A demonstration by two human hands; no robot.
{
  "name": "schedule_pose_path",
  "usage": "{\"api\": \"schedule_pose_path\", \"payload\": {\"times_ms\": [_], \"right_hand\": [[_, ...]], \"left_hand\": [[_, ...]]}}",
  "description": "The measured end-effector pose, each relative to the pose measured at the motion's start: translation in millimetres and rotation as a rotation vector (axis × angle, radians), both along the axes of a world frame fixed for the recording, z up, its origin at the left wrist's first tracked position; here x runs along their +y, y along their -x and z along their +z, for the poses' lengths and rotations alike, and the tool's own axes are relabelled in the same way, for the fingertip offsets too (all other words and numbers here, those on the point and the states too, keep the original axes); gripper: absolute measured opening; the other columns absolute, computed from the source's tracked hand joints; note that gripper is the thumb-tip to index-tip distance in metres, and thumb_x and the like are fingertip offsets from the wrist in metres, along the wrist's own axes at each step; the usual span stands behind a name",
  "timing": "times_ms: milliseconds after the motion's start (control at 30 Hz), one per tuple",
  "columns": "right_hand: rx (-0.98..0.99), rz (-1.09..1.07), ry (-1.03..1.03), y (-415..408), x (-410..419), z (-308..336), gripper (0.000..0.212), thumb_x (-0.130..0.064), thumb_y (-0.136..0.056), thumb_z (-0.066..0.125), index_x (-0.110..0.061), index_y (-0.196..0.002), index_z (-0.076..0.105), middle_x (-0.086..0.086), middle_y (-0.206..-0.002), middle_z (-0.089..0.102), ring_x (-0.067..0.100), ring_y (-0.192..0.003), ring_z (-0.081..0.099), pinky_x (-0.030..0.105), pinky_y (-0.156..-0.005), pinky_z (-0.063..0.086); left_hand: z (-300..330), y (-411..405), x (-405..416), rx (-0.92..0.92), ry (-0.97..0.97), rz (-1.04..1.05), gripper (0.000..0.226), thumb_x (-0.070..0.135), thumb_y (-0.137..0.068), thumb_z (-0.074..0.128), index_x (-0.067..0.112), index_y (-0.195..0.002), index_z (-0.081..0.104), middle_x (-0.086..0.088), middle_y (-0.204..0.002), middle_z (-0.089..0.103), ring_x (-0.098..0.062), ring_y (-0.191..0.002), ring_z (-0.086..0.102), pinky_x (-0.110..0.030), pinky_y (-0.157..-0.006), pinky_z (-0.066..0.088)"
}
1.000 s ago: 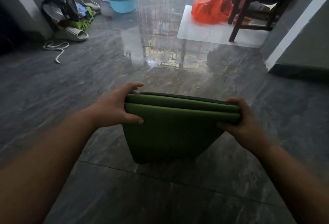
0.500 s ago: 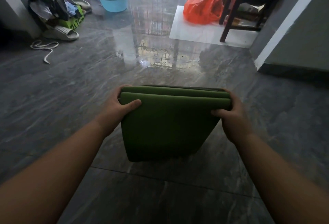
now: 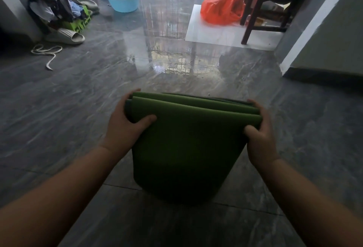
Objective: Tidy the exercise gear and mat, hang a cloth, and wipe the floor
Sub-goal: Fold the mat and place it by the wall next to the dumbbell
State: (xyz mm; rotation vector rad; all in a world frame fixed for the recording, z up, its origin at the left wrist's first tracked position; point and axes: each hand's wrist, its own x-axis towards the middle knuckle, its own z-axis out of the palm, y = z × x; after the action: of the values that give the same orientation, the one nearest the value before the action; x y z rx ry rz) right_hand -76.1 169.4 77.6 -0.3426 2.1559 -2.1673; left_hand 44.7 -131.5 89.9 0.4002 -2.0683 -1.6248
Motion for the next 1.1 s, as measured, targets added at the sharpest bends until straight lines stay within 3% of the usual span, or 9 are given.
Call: {"api": "schedule_pose_path", "payload": {"times_ms": [67, 200, 367, 467, 567, 667, 767, 900, 1100], "right_hand": [[-0.033, 0.038, -0.069, -11, 2, -21, 0.071, -0.011, -0.070, 0.054, -0.021, -0.140, 0.044, 0.006, -0.123, 0.056, 0.012, -0.106, 0.060, 0.024, -0.083, 0.052], [-0.062, 0.130, -0.151, -18, -8, -36, 0.073, -0.008, -0.071, 0.060, -0.013, -0.142, 0.039, -0.005, -0.112, 0.061, 0.000, -0.099, 0.063, 0.020, -0.080, 0.054], [-0.127, 0.065, -0.062, -7, -15, -32, 0.076, -0.004, -0.064, 0.059, -0.015, -0.138, 0.044, 0.010, -0.113, 0.061, 0.017, -0.099, 0.064, 0.033, -0.077, 0.058], [-0.109, 0.101, -0.054, -1, -12, -25, 0.083, -0.003, -0.063, 0.055, -0.014, -0.143, 0.037, 0.011, -0.118, 0.055, 0.013, -0.099, 0.061, 0.027, -0.073, 0.056], [-0.161, 0.225, -0.051, 16, -7, -21, 0.099, -0.003, -0.063, 0.055, -0.036, -0.151, 0.028, 0.005, -0.149, 0.042, 0.020, -0.128, 0.051, 0.041, -0.099, 0.049], [-0.206, 0.354, -0.112, 28, -2, -11, 0.105, -0.002, -0.060, 0.057, -0.056, -0.144, 0.025, -0.004, -0.156, 0.031, 0.024, -0.138, 0.040, 0.046, -0.109, 0.039], [-0.212, 0.429, -0.221, 39, 6, 4, 0.113, -0.003, -0.058, 0.060, -0.055, -0.148, 0.017, -0.017, -0.152, 0.027, 0.016, -0.136, 0.039, 0.040, -0.103, 0.043], [-0.171, 0.519, -0.317, 44, 14, 11, 0.121, -0.004, -0.057, 0.070, -0.052, -0.151, 0.011, -0.024, -0.153, 0.021, 0.003, -0.142, 0.026, 0.034, -0.104, 0.043], [-0.209, 0.539, -0.193, 38, -1, 4, 0.113, -0.001, -0.055, 0.066, -0.043, -0.152, 0.026, 0.002, -0.143, 0.043, 0.024, -0.125, 0.053, 0.041, -0.096, 0.051]], "left_hand": [[-13, -3, -3, -0.073, -0.065, -0.080, 0.084, 0.035, -0.060, 0.088, 0.042, -0.131, 0.044, 0.000, -0.125, 0.055, -0.001, -0.100, 0.063, -0.015, -0.075, 0.055], [-24, -8, -21, -0.198, -0.099, -0.142, 0.103, 0.023, -0.061, 0.091, 0.040, -0.143, 0.033, 0.005, -0.131, 0.050, -0.004, -0.108, 0.058, -0.016, -0.075, 0.056], [-23, -7, -26, -0.168, -0.172, -0.115, 0.099, 0.029, -0.048, 0.097, 0.036, -0.134, 0.048, -0.002, -0.127, 0.057, -0.015, -0.111, 0.062, -0.029, -0.084, 0.058], [-20, -8, -30, -0.188, -0.284, -0.130, 0.086, 0.034, -0.040, 0.092, 0.029, -0.118, 0.059, -0.005, -0.116, 0.067, -0.019, -0.106, 0.067, -0.037, -0.086, 0.059], [-24, -12, -40, -0.256, -0.369, -0.188, 0.099, 0.040, -0.029, 0.100, 0.019, -0.117, 0.060, -0.009, -0.114, 0.070, -0.026, -0.108, 0.067, -0.042, -0.090, 0.056], [-22, -13, -48, -0.287, -0.437, -0.264, 0.102, 0.033, -0.032, 0.101, 0.014, -0.123, 0.058, -0.017, -0.121, 0.066, -0.032, -0.114, 0.064, -0.043, -0.092, 0.055], [-13, -13, -56, -0.347, -0.392, -0.395, 0.097, 0.025, -0.037, 0.101, 0.017, -0.125, 0.059, -0.017, -0.124, 0.064, -0.033, -0.117, 0.062, -0.045, -0.093, 0.053], [3, -19, -59, -0.391, -0.443, -0.546, 0.071, -0.001, -0.046, 0.089, 0.021, -0.111, 0.069, -0.012, -0.116, 0.069, -0.028, -0.110, 0.066, -0.033, -0.083, 0.057], [2, -26, -67, -0.394, -0.499, -0.599, 0.066, 0.000, -0.048, 0.086, 0.021, -0.109, 0.072, -0.012, -0.116, 0.069, -0.026, -0.110, 0.066, -0.032, -0.084, 0.056]]}}
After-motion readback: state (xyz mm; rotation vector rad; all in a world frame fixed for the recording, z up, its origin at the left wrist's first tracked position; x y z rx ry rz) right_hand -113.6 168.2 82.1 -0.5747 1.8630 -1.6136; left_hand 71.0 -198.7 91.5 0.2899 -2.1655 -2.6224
